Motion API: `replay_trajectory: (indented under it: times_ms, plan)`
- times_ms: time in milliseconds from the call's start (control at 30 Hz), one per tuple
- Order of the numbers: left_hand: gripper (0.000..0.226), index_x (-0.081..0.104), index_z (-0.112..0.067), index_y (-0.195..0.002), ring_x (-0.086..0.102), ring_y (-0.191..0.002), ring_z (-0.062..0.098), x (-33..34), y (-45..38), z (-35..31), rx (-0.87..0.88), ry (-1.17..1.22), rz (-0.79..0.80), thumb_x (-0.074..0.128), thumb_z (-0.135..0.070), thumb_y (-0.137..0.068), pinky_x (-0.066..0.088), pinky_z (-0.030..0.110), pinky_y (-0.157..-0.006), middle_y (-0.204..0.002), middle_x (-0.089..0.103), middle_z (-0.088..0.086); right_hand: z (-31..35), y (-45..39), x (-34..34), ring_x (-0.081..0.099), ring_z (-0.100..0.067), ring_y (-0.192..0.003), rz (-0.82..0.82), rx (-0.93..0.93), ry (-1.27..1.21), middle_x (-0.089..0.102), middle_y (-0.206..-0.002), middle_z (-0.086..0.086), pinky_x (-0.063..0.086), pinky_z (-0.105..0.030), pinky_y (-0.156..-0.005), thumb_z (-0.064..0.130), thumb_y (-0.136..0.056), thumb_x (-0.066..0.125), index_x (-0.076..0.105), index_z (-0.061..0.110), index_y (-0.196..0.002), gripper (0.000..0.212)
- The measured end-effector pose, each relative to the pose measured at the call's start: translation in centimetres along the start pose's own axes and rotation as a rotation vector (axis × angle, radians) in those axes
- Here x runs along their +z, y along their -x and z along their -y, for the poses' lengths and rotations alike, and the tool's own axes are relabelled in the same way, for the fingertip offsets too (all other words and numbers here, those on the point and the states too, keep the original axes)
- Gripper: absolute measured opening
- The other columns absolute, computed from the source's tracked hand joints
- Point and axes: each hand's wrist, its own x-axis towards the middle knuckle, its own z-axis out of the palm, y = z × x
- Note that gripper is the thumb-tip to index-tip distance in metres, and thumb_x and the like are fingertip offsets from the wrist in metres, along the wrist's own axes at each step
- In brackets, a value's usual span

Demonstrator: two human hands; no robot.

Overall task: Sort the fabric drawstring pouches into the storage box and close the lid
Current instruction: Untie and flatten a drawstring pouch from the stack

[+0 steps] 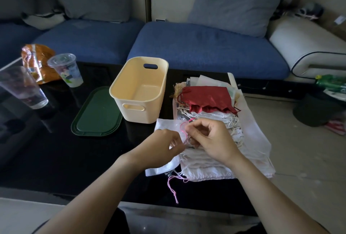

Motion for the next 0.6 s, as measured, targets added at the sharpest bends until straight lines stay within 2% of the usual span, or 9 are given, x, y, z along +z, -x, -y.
replay_trajectory:
  times_ms: [67,133,200,267,333,400,467,533,600]
  plan:
    - [0.025,0.072,-0.018,-0.102,0.065,-0.101,0.009,0.5,-0.1,0.2,-0.016,-0.076,0.042,0.056,-0.037,-0.098,0.052,0.034,-0.092,-0.105,0.073,-0.006,0.0,0.1,0.3,0.072,-0.029,-0.069,0.016,0.046,-0.078,0.073,-0.075,-0.014,0.060,-0.033,-0.065,0.018,-0.089,0.074,0.073,0.003,-0.100,0.018]
    - [0.026,0.074,-0.020,-0.099,0.064,-0.099,0.012,0.8,-0.3,0.5,-0.029,-0.093,0.062,0.056,-0.038,-0.098,0.052,0.040,-0.090,-0.101,0.074,-0.007,0.2,0.1,0.4,0.073,-0.031,-0.071,-0.006,0.092,-0.170,0.074,-0.080,-0.019,0.062,-0.036,-0.067,0.015,-0.087,0.074,0.072,0.001,-0.099,0.018]
    - [0.026,0.076,-0.021,-0.097,0.064,-0.096,0.009,0.8,-0.3,0.5,-0.026,-0.062,0.042,0.055,-0.037,-0.099,0.052,0.037,-0.087,-0.098,0.074,-0.007,0.5,0.1,0.2,0.074,-0.030,-0.073,-0.082,0.141,-0.268,0.075,-0.083,-0.018,0.064,-0.041,-0.071,0.015,-0.082,0.076,0.072,0.004,-0.097,0.019]
    - [0.026,0.076,-0.019,-0.096,0.065,-0.092,0.006,0.4,-0.1,0.1,-0.007,0.020,-0.006,0.054,-0.031,-0.100,0.050,0.026,-0.085,-0.098,0.075,-0.008,0.6,-0.1,-0.4,0.074,-0.031,-0.077,-0.191,0.157,-0.374,0.076,-0.085,-0.018,0.063,-0.044,-0.074,0.017,-0.077,0.077,0.072,0.005,-0.097,0.024]
    - [0.028,0.076,-0.017,-0.091,0.064,-0.084,0.003,0.0,0.0,-0.4,0.008,0.123,-0.058,0.052,-0.026,-0.101,0.048,0.018,-0.077,-0.093,0.074,-0.006,0.9,-0.3,-0.8,0.074,-0.030,-0.078,-0.288,0.127,-0.527,0.074,-0.086,-0.020,0.063,-0.037,-0.071,0.011,-0.075,0.075,0.070,0.000,-0.100,0.027]
    - [0.030,0.075,-0.017,-0.085,0.061,-0.073,0.006,-0.3,0.0,-0.8,-0.008,0.213,-0.092,0.050,-0.023,-0.100,0.046,0.021,-0.069,-0.087,0.073,-0.004,1.0,-0.6,-1.1,0.074,-0.027,-0.077,-0.340,0.130,-0.689,0.073,-0.087,-0.021,0.062,-0.029,-0.069,0.000,-0.079,0.070,0.067,-0.003,-0.098,0.019]
    - [0.032,0.073,-0.014,-0.080,0.063,-0.077,0.011,-0.4,-0.1,-1.1,-0.036,0.328,-0.087,0.048,-0.021,-0.101,0.049,0.025,-0.075,-0.085,0.073,-0.004,1.0,-0.8,-1.1,0.074,-0.024,-0.075,-0.328,0.195,-0.847,0.072,-0.086,-0.018,0.061,-0.027,-0.069,-0.012,-0.085,0.061,0.065,-0.001,-0.094,0.014]
    - [0.034,0.068,-0.006,-0.075,0.065,-0.078,0.011,-0.3,-0.1,-1.6,-0.030,0.496,-0.095,0.047,-0.014,-0.101,0.051,0.025,-0.081,-0.080,0.072,-0.002,1.0,-0.9,-1.2,0.071,-0.021,-0.074,-0.277,0.249,-0.861,0.070,-0.083,-0.013,0.061,-0.027,-0.068,-0.017,-0.088,0.055,0.065,0.001,-0.092,0.021]
    - [0.035,0.062,-0.001,-0.072,0.062,-0.072,0.016,-0.3,0.0,-2.1,0.001,0.669,-0.130,0.044,-0.007,-0.101,0.052,0.029,-0.079,-0.072,0.066,0.008,1.2,-0.8,-1.2,0.068,-0.019,-0.074,-0.227,0.273,-0.651,0.068,-0.082,-0.009,0.058,-0.026,-0.064,-0.017,-0.089,0.053,0.067,0.003,-0.093,0.025]
